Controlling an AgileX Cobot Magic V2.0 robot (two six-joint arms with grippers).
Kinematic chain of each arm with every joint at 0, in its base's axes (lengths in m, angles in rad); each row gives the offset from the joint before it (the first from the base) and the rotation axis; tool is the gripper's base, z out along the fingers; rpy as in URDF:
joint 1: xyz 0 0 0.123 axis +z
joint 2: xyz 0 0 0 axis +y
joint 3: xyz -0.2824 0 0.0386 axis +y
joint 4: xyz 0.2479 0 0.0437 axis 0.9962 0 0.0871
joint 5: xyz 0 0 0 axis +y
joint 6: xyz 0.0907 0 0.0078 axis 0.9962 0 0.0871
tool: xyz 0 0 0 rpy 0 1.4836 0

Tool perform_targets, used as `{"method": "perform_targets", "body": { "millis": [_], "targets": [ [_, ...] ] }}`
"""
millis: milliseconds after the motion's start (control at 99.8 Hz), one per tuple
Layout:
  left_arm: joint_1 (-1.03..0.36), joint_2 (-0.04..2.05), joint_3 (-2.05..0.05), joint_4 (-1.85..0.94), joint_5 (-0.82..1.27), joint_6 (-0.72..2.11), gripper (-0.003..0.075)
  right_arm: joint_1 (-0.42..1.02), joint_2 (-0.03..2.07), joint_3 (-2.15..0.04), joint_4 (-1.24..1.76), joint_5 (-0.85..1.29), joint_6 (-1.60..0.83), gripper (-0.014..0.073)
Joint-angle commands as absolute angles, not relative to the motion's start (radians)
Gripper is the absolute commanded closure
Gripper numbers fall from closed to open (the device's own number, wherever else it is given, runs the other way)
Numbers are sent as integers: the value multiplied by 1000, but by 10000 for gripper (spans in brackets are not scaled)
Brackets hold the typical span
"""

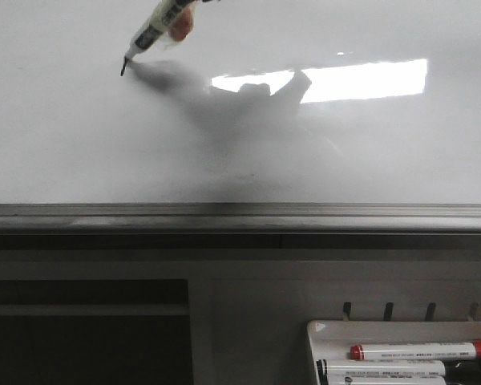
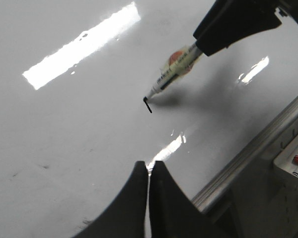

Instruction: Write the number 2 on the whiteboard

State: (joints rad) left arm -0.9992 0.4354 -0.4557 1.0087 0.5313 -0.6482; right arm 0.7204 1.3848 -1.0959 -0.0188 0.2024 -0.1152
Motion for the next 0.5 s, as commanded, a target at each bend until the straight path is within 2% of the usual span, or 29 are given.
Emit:
{"method": "perform_targets", "body": {
  "millis": [0,311,491],
  "targets": [
    [-1008,441,-491,1040,495,-664,741,685,1357,-1151,-41,145,-123,670],
    [-1008,441,-491,1043,495,-664,741,633,1272,-1103,-41,339,-121,652],
    [-1008,441,-491,1043,495,-664,741,700,1277,-1016,-41,326,-85,652]
  ]
}}
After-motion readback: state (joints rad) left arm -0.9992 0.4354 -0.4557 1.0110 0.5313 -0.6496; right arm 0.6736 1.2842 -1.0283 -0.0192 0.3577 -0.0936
